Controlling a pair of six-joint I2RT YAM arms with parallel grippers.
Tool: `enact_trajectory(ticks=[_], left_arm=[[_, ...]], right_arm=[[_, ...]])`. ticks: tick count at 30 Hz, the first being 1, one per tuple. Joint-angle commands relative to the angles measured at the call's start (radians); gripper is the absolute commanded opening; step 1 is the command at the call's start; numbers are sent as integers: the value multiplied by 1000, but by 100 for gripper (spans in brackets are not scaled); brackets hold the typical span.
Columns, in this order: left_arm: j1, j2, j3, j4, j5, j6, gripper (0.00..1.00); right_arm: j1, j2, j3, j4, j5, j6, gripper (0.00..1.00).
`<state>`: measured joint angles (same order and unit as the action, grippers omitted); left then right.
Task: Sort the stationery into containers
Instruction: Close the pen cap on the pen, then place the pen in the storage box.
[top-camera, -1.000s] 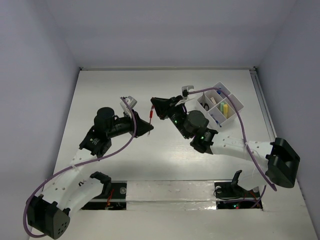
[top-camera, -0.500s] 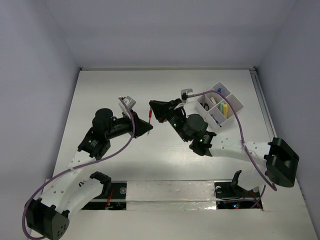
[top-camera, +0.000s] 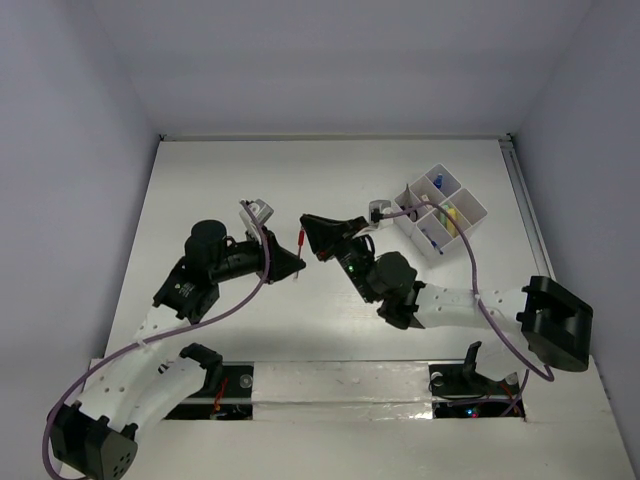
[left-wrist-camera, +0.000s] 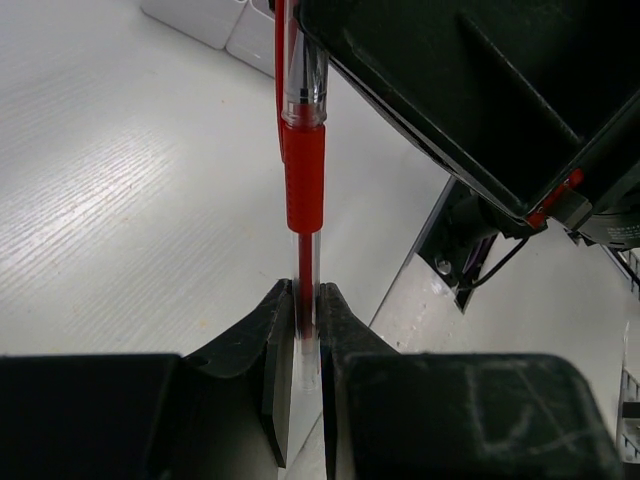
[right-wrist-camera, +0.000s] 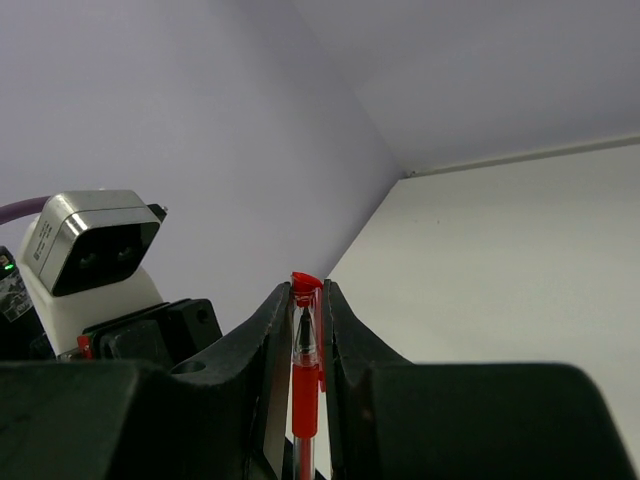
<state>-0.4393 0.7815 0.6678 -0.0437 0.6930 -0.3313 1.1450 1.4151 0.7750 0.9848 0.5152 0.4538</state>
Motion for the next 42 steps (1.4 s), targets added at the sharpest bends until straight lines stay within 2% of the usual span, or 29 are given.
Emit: enact_trajectory(ticks=[1, 8, 15, 23, 25, 27, 29, 30, 33, 34, 38, 42], left_arm=[[17, -34, 26, 156, -36, -17, 0], [27, -50, 30, 163, -36, -21, 0], [27, -47, 59, 185, -41, -37, 0], [27, -28, 58, 194, -27, -38, 0], [27, -22, 44, 194, -15, -37, 0], [27, -19, 42, 180, -12, -28, 0], [27, -24, 38, 170, -18, -22, 0], [27, -24, 35, 168, -20, -17, 0], [27, -31, 30, 160, -23, -15, 0], [27, -33, 29, 162, -21, -15, 0], [27, -25, 30, 168, -13, -20, 0], [27, -13, 24, 198, 25, -38, 0]], right_arm=[[73, 21, -55, -8, -21, 34, 0], [104, 1, -112, -129, -69, 141, 0], [176, 15, -224, -137, -104, 269, 0], [242, 50, -236, -135, -74, 301, 0], [242, -8, -243, -146, -47, 280, 0], [242, -69, -211, -251, 5, 241, 0], [242, -180, -183, -329, 46, 203, 17], [242, -262, -178, -345, 55, 165, 37], [242, -385, -172, -417, 69, 109, 60], [242, -457, -163, -454, 74, 102, 64], [242, -574, -120, -638, 56, 59, 78], [242, -596, -57, -747, 37, -24, 92]])
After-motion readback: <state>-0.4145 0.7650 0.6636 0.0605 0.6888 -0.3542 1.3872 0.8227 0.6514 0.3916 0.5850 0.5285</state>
